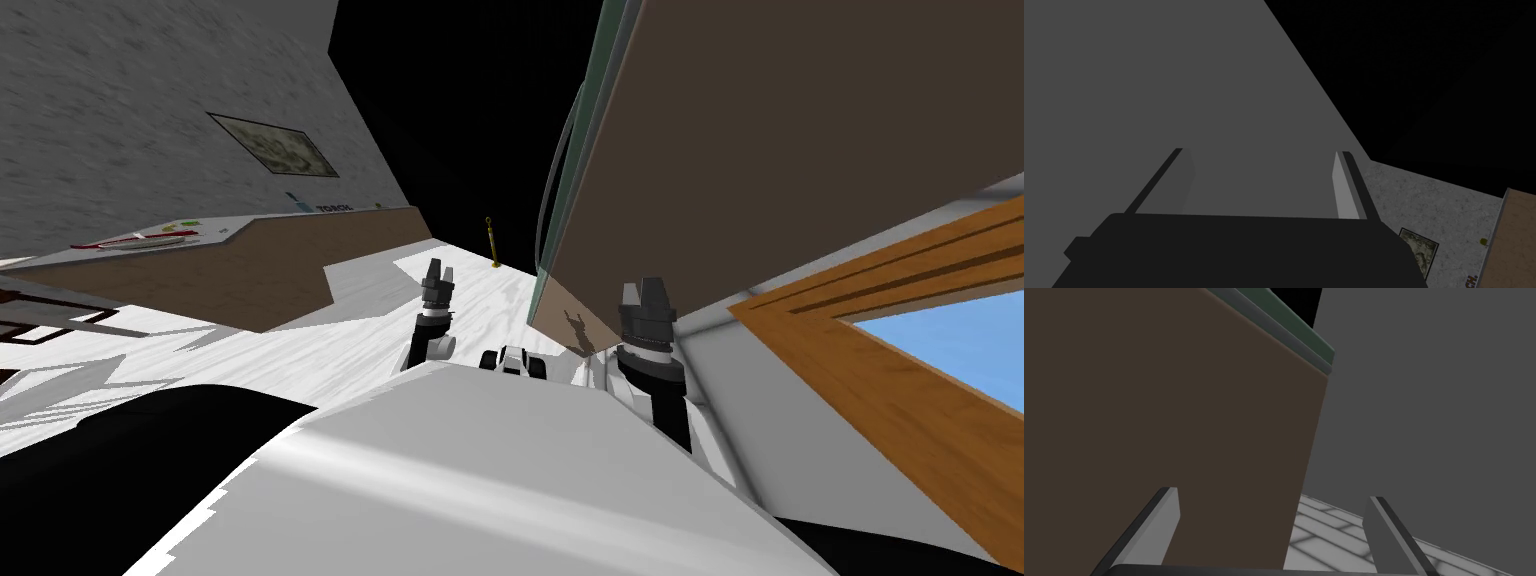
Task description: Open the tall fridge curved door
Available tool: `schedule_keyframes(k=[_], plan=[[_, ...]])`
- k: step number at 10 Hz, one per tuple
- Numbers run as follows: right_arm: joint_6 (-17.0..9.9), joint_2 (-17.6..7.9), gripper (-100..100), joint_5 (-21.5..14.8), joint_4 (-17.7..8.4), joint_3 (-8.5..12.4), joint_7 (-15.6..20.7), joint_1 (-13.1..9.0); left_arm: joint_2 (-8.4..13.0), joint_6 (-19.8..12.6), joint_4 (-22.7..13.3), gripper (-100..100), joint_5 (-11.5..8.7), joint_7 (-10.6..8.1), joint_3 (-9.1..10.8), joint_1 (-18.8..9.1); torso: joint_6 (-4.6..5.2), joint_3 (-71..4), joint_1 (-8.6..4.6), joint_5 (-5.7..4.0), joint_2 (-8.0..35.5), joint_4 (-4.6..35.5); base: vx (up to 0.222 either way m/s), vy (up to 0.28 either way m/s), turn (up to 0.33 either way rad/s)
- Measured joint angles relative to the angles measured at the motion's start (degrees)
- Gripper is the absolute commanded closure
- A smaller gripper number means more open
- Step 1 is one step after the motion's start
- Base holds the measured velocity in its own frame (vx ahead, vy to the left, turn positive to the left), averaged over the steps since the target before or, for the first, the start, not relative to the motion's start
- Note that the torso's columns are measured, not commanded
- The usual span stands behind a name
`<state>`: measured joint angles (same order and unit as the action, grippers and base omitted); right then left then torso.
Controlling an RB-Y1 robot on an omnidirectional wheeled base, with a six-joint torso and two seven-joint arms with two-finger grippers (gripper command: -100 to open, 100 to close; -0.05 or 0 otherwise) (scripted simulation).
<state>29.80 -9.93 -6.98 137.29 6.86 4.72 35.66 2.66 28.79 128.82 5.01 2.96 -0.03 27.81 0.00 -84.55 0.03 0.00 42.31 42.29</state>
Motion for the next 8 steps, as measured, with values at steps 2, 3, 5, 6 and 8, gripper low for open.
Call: schedule_keyframes(k=[2, 3, 5, 6, 8], plan=[[-1.01, -0.9, -100, -0.51, 1.03, 2.42, 2.97, 2.86, -0.01, 0.0, 0.0, 0, 0.0, 0.0, -0.01, 0.0, -0.01, -0.06, 0.16, 0.05, -0.1, -0.03, 0.226, 0.159, -0.06], [-1.82, -1.17, -100, -0.9, 1.46, 3.52, 4.7, 4.17, -0.01, 0.0, 0.0, 0, 0.0, 0.0, -0.01, 0.01, -0.01, -0.11, 0.04, 0.02, -0.16, -0.05, 0.219, 0.149, -0.058], [-2.59, -2.1, -100, -1.02, 1.51, 7.02, 7.69, 7.24, 0.0, 0.0, 0.0, 0, 0.0, 0.0, 0.0, 0.0, 0.0, 0.01, -0.1, -0.03, 0.02, 0.0, 0.212, 0.136, -0.061], [-3.32, -2.6, -100, -1.19, 1.39, 8.73, 9.19, 8.43, 0.0, 0.0, 0.0, 0, 0.0, 0.0, 0.0, 0.0, -0.01, 0.0, -0.12, -0.03, 0.0, 0.0, 0.163, 0.065, -0.025], [-3.83, -2.61, -100, -1.67, 1.54, 10.08, 11.62, 10.59, 0.01, 0.0, 0.0, 0, 0.0, 0.0, 0.01, -0.01, 0.01, 0.12, -0.2, -0.06, 0.2, 0.06, 0.159, 0.075, -0.06]])
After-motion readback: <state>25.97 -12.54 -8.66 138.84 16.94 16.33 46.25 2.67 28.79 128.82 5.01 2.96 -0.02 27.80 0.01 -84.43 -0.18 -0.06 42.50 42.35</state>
